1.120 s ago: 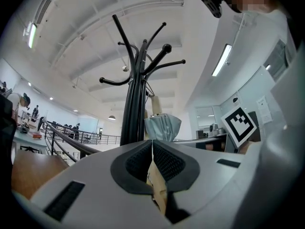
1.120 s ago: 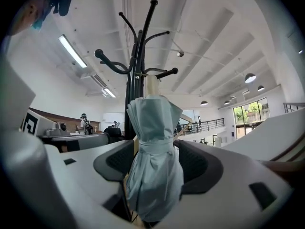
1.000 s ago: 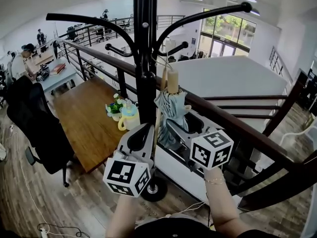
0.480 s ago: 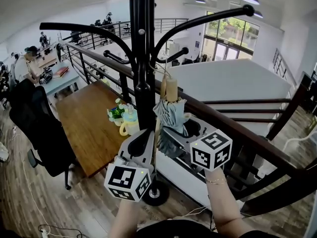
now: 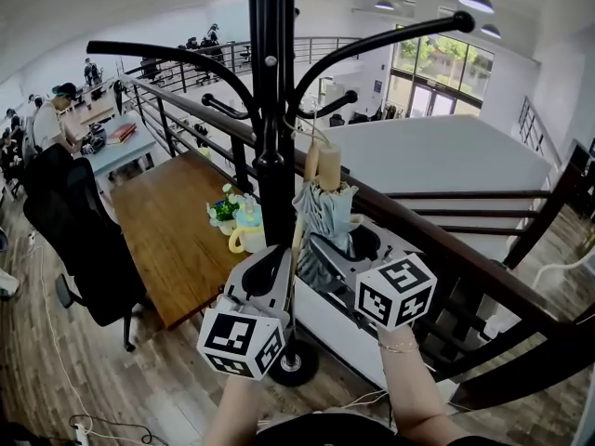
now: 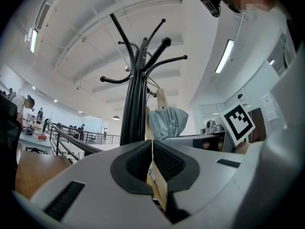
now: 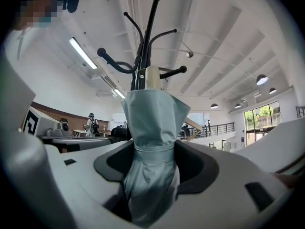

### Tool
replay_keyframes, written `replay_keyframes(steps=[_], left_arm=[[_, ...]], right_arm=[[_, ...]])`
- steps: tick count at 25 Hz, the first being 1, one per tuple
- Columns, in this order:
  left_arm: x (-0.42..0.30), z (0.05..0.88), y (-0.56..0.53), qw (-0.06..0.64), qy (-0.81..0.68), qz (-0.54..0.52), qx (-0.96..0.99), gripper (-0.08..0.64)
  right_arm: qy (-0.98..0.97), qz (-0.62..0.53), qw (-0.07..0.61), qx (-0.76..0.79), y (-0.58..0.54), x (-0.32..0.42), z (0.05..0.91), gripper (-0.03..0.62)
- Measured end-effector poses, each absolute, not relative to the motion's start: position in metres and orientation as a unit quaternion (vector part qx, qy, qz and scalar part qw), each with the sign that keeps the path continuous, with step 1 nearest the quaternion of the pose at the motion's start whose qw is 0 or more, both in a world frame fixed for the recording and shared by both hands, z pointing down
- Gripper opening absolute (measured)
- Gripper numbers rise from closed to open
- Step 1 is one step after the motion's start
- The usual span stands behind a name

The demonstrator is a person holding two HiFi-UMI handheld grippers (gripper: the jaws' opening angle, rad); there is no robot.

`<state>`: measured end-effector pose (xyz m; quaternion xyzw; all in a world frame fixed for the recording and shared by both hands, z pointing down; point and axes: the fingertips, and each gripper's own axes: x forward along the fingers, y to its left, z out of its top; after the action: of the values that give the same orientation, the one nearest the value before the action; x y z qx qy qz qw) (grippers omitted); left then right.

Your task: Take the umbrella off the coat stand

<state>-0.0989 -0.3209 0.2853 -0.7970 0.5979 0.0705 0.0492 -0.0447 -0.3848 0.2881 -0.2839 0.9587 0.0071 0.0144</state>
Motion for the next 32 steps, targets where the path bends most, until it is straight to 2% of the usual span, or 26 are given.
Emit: replay_keyframes(steps=[32], left_arm=[[-0.073, 0.21, -0.31, 0.131, 0.561, 0.091, -0.812, 0.019]], right_arm=[[0.936, 0.085, 0.097, -0.327, -0.369, -0.001, 0.198, 0.269]])
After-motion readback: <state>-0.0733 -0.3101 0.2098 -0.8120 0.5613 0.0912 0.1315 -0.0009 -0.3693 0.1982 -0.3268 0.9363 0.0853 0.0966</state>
